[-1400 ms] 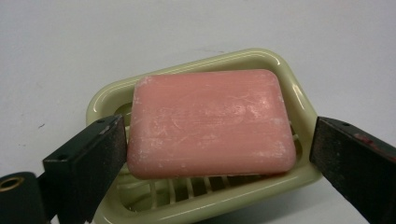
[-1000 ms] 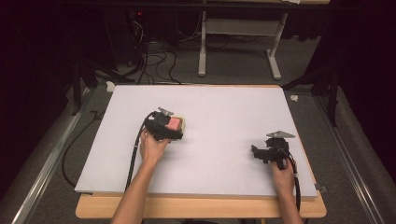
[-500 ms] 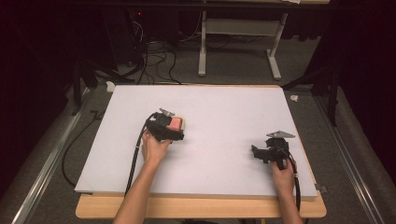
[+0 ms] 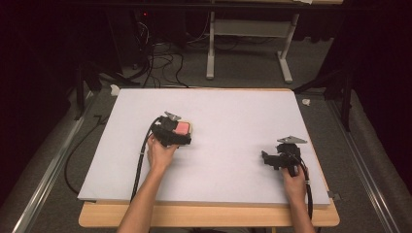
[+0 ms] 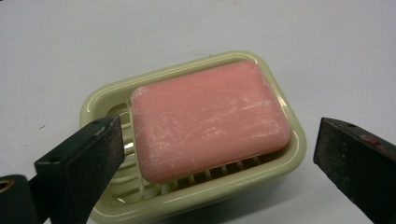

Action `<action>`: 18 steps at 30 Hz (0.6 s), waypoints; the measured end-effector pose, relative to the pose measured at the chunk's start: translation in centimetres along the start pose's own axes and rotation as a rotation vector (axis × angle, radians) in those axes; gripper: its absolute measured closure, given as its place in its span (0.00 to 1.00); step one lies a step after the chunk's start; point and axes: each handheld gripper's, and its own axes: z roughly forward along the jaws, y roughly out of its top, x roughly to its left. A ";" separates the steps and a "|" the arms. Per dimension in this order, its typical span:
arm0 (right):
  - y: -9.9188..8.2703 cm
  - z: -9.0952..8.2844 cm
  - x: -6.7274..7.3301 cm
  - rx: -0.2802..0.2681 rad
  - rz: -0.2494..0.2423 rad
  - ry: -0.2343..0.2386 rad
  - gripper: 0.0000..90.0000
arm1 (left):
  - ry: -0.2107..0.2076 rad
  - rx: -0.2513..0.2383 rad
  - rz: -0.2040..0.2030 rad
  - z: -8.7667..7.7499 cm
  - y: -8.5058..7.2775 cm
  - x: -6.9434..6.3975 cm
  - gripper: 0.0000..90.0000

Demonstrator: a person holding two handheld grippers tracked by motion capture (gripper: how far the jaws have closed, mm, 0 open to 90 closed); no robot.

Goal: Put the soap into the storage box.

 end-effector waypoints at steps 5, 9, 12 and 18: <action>0.0 0.0 0.0 0.000 0.000 0.000 0.16 | -0.032 -0.031 -0.020 -1.0 -0.3 0.3 0.05; 0.0 0.0 0.0 0.000 0.000 0.000 0.16 | -0.046 -0.042 -0.021 -1.8 -0.6 0.5 0.06; 0.0 0.0 0.0 0.000 0.000 0.000 0.16 | -0.051 -0.058 -0.015 -2.4 -0.8 0.6 0.07; 0.0 0.0 0.0 0.002 0.000 0.002 0.16 | -0.063 -0.073 -0.021 -3.4 -1.5 0.9 0.09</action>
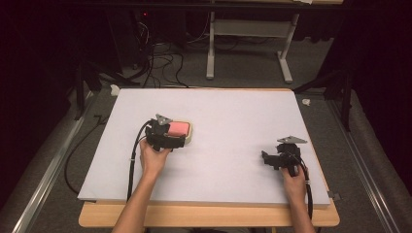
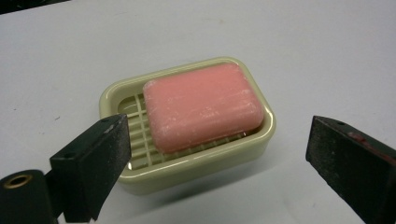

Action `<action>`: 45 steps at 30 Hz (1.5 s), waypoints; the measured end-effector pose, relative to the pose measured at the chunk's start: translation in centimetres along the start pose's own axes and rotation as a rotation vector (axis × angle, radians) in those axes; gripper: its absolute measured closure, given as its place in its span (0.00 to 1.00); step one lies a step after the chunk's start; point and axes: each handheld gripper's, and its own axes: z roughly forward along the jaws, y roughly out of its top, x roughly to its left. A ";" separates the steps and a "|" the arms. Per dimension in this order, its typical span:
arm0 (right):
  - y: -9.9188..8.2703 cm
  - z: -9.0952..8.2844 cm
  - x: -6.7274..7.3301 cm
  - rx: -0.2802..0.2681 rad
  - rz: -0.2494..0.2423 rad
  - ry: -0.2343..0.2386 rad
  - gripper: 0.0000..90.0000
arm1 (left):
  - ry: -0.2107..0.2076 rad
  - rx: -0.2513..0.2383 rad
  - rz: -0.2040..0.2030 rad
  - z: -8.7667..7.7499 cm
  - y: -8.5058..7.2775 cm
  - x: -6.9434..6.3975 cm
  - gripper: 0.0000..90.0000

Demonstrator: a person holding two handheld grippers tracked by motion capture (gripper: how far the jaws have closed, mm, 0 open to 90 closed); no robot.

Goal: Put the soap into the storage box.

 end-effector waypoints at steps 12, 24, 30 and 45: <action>0.0 0.0 0.0 -0.002 0.000 -0.001 0.16 | -0.043 -0.014 0.028 -1.8 -0.3 -0.2 0.10; 0.0 0.0 0.0 -0.003 -0.002 -0.002 0.16 | -0.083 -0.019 0.048 -2.6 -0.9 -0.9 0.12; 0.0 0.0 0.0 -0.003 -0.002 -0.002 0.16 | -0.104 -0.014 0.046 -2.9 -1.5 -1.0 0.13; 0.0 0.0 0.0 -0.003 -0.002 -0.002 0.16 | -0.134 -0.026 0.046 -3.6 -3.1 -1.2 0.13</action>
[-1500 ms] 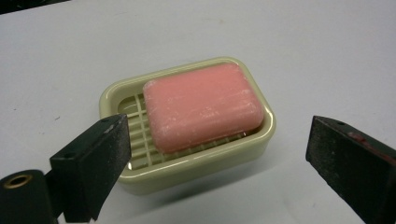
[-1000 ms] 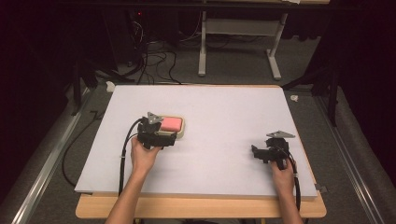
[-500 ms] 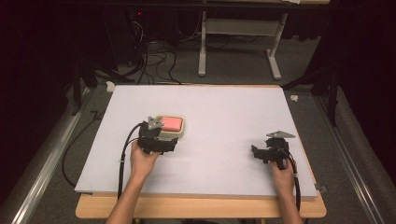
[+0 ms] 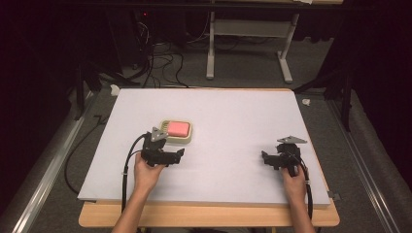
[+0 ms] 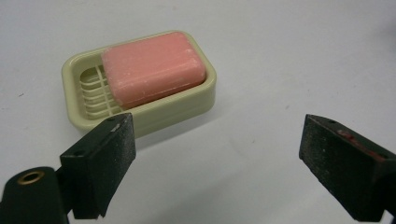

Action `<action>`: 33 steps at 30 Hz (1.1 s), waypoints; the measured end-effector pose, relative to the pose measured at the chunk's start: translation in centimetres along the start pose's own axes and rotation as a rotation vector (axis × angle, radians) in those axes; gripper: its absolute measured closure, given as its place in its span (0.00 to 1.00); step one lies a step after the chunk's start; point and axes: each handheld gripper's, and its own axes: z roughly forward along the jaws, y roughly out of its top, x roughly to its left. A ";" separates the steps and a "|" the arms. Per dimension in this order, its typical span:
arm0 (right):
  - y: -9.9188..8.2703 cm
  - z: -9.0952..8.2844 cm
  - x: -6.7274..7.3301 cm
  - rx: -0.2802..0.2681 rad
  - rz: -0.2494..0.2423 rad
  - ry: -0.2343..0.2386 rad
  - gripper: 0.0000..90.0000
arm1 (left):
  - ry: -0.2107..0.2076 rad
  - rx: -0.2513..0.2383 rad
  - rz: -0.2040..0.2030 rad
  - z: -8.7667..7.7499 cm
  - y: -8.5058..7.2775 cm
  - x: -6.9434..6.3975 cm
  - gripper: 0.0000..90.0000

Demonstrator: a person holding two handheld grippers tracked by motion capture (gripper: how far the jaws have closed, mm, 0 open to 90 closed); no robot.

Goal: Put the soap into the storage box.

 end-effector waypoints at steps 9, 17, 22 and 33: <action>0.0 0.0 0.0 0.000 0.000 0.000 0.16 | -0.015 -0.004 -0.015 -0.1 -0.9 -0.1 0.13; 0.0 0.0 0.0 0.000 0.000 0.000 0.16 | -0.025 0.010 -0.027 0.4 -1.6 -0.2 0.13; 0.0 0.0 0.0 0.001 0.002 0.001 0.16 | -0.028 0.016 -0.025 0.7 -1.8 -0.4 0.14; 0.0 0.0 0.0 0.001 0.002 0.001 0.16 | -0.019 0.047 -0.021 2.0 -2.5 -0.7 0.15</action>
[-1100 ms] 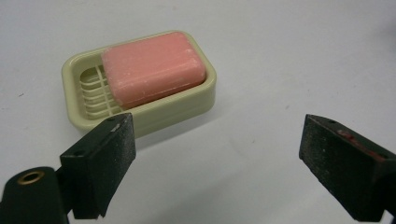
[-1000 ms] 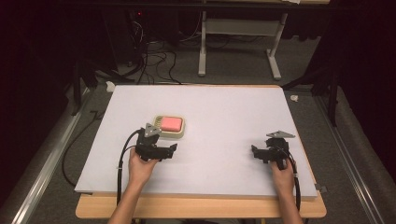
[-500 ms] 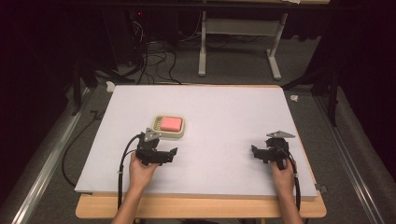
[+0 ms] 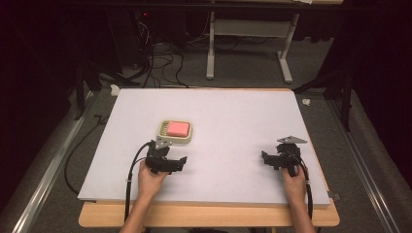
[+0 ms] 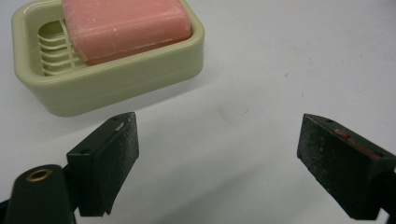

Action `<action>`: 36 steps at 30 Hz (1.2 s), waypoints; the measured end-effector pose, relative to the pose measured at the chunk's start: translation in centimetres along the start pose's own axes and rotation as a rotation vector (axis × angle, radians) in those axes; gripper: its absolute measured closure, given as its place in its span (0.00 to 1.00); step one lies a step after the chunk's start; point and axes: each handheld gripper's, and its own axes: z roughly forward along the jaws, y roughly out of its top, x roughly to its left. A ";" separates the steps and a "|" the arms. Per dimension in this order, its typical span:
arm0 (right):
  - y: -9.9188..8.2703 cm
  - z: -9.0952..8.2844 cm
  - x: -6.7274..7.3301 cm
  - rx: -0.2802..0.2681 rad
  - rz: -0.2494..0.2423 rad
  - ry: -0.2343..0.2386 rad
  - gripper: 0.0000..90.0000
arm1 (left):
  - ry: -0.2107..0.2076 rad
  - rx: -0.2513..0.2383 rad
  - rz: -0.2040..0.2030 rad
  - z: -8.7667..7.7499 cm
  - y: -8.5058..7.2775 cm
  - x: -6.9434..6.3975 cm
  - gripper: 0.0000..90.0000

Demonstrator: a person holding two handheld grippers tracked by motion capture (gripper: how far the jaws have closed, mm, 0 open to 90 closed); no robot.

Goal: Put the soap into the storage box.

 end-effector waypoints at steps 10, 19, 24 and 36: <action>0.0 0.0 0.0 -0.001 -0.001 -0.001 0.16 | 0.018 0.021 0.010 1.2 -0.4 -0.2 0.16; 0.0 0.0 0.0 -0.001 -0.001 -0.001 0.16 | 0.035 0.034 0.026 1.9 -0.5 -0.3 0.16; 0.0 0.0 0.0 0.000 0.000 0.000 0.16 | 0.040 0.040 0.029 2.2 -0.6 -0.4 0.16; 0.0 0.0 0.0 0.000 0.000 0.000 0.16 | 0.053 0.045 0.042 2.9 -0.7 -0.4 0.16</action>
